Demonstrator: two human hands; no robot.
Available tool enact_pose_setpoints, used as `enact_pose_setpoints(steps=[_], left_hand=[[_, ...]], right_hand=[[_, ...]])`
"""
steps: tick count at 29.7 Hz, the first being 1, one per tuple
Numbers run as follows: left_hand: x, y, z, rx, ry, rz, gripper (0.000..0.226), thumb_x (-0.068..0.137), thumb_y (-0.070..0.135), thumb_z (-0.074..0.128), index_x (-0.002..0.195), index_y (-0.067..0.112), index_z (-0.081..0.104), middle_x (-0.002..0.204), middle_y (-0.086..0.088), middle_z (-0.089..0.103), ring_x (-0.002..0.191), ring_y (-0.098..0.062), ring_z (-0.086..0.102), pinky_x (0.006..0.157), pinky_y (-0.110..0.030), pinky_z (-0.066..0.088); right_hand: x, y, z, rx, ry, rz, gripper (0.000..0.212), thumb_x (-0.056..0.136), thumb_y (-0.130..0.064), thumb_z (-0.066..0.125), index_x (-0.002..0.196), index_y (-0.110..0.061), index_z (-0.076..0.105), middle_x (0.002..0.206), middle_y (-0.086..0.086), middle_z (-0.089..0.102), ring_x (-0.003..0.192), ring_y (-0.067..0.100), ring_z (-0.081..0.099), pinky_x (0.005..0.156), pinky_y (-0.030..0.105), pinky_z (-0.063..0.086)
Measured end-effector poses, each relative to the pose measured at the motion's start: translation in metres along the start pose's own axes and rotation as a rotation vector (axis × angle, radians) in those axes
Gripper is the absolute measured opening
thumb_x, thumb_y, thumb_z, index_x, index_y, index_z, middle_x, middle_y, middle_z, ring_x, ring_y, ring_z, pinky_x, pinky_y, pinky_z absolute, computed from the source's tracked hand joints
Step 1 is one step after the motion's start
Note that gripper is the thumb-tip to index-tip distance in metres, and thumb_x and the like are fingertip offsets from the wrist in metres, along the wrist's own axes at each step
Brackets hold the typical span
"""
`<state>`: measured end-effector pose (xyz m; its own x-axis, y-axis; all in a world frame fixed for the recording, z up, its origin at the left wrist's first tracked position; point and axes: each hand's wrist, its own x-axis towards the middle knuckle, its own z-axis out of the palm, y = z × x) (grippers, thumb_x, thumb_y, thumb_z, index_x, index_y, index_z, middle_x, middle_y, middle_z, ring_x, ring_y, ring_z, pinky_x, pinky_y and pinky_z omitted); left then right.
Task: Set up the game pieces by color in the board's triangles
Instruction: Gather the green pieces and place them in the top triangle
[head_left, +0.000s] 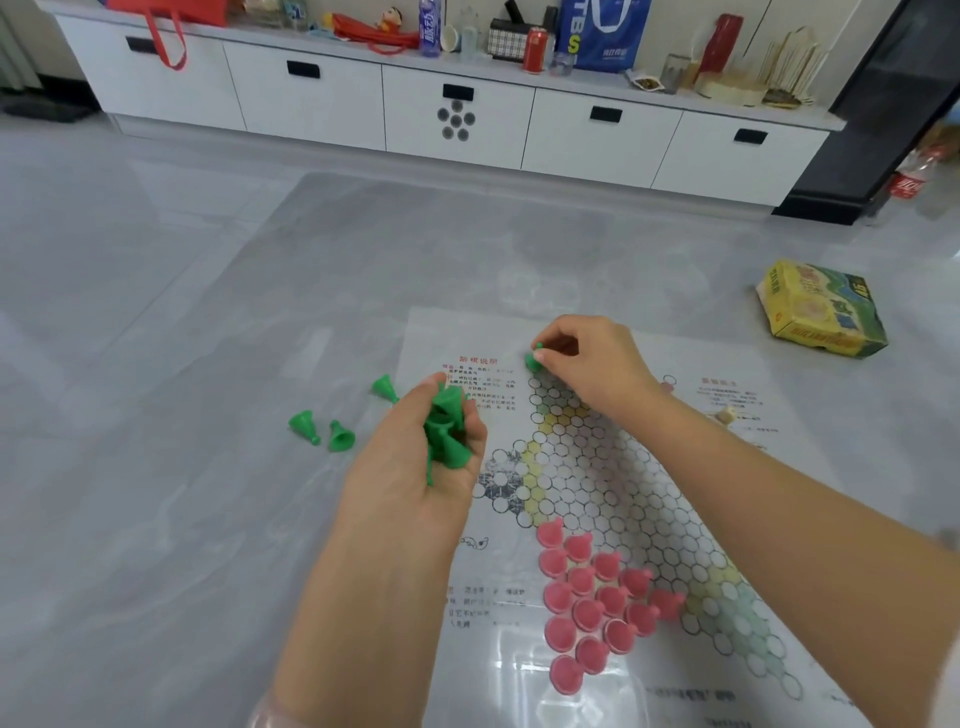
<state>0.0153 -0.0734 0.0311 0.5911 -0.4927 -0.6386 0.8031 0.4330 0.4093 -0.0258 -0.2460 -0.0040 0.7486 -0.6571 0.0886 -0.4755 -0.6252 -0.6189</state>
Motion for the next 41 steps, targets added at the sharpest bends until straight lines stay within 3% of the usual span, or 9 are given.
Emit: enact_pose_setpoints(steps=[5, 13, 18, 21, 24, 28, 35, 37, 41], left_hand=[[0.007, -0.001, -0.003, 0.218, 0.017, 0.168, 0.011, 0.088, 0.019, 0.057, 0.082, 0.010, 0.060, 0.072, -0.003, 0.053, 0.038, -0.005, 0.045, 0.035, -0.012, 0.036], [0.003, 0.000, -0.001, 0.156, 0.019, 0.034, 0.021, 0.090, 0.027, 0.055, 0.078, 0.011, 0.059, 0.061, 0.000, 0.048, 0.030, -0.004, 0.036, 0.032, -0.009, 0.028], [0.003, 0.001, -0.001, 0.291, -0.006, 0.108, 0.011, 0.089, 0.021, 0.056, 0.086, 0.012, 0.062, 0.069, -0.001, 0.053, 0.043, -0.006, 0.040, 0.034, -0.010, 0.033], [0.001, -0.001, 0.001, 0.478, -0.068, 0.188, 0.012, 0.087, 0.023, 0.058, 0.089, 0.012, 0.062, 0.069, 0.000, 0.057, 0.045, -0.007, 0.040, 0.035, -0.013, 0.034], [-0.001, -0.006, 0.003, 0.583, -0.125, 0.229, 0.019, 0.085, 0.031, 0.059, 0.084, 0.012, 0.062, 0.065, 0.001, 0.059, 0.040, -0.006, 0.040, 0.037, -0.015, 0.034], [-0.002, -0.007, 0.004, 0.636, -0.152, 0.236, 0.024, 0.088, 0.035, 0.055, 0.079, 0.013, 0.061, 0.064, 0.001, 0.057, 0.039, -0.006, 0.041, 0.038, -0.017, 0.033], [-0.002, -0.007, 0.004, 0.529, -0.166, 0.164, 0.023, 0.090, 0.028, 0.055, 0.074, 0.013, 0.057, 0.057, 0.001, 0.051, 0.037, -0.007, 0.039, 0.033, -0.016, 0.032], [-0.002, -0.009, 0.005, 0.544, -0.184, 0.154, 0.021, 0.090, 0.025, 0.054, 0.075, 0.012, 0.058, 0.060, 0.000, 0.049, 0.038, -0.008, 0.039, 0.033, -0.016, 0.033], [0.000, -0.011, 0.003, 0.628, -0.213, 0.173, 0.020, 0.091, 0.025, 0.053, 0.083, 0.008, 0.060, 0.074, -0.008, 0.053, 0.040, -0.009, 0.041, 0.037, -0.018, 0.035]], right_hand=[[-0.001, 0.001, -0.001, -0.023, -0.023, -0.029, 0.009, 0.085, -0.016, 0.063, 0.092, -0.014, 0.068, 0.085, -0.007, 0.062, 0.082, 0.006, 0.056, 0.066, 0.004, 0.037], [-0.001, 0.003, 0.000, -0.043, -0.026, -0.042, 0.009, 0.085, -0.017, 0.063, 0.092, -0.015, 0.068, 0.085, -0.008, 0.062, 0.081, 0.005, 0.055, 0.065, 0.004, 0.037], [-0.003, 0.002, -0.001, -0.070, -0.051, -0.043, 0.013, 0.085, -0.017, 0.063, 0.098, -0.016, 0.066, 0.093, -0.004, 0.064, 0.085, 0.008, 0.056, 0.078, 0.018, 0.044], [-0.010, -0.008, -0.008, -0.059, 0.008, -0.072, 0.023, 0.086, -0.019, 0.062, 0.109, -0.017, 0.062, 0.099, -0.004, 0.060, 0.088, 0.008, 0.055, 0.079, 0.017, 0.043], [-0.026, -0.030, -0.023, 0.076, 0.041, -0.176, 0.017, 0.089, -0.021, 0.057, 0.104, -0.022, 0.065, 0.096, -0.011, 0.063, 0.086, 0.001, 0.058, 0.077, 0.012, 0.047], [-0.052, -0.052, -0.037, 0.267, -0.121, -0.333, 0.015, 0.090, -0.021, 0.056, 0.099, -0.027, 0.065, 0.092, -0.015, 0.063, 0.082, -0.005, 0.058, 0.075, 0.011, 0.048], [-0.069, -0.043, -0.033, -0.192, -0.017, -0.794, 0.021, 0.084, -0.020, 0.053, 0.099, -0.014, 0.067, 0.101, 0.000, 0.063, 0.091, 0.015, 0.059, 0.070, 0.032, 0.053], [-0.069, -0.039, -0.030, -0.301, 0.003, -0.856, 0.020, 0.084, -0.015, 0.051, 0.096, -0.011, 0.066, 0.102, 0.001, 0.066, 0.091, 0.021, 0.062, 0.061, 0.039, 0.055], [-0.067, -0.034, -0.026, -0.456, 0.026, -0.870, 0.022, 0.079, 0.001, 0.063, 0.099, -0.009, 0.063, 0.095, 0.003, 0.065, 0.081, 0.023, 0.060, 0.047, 0.038, 0.051]])
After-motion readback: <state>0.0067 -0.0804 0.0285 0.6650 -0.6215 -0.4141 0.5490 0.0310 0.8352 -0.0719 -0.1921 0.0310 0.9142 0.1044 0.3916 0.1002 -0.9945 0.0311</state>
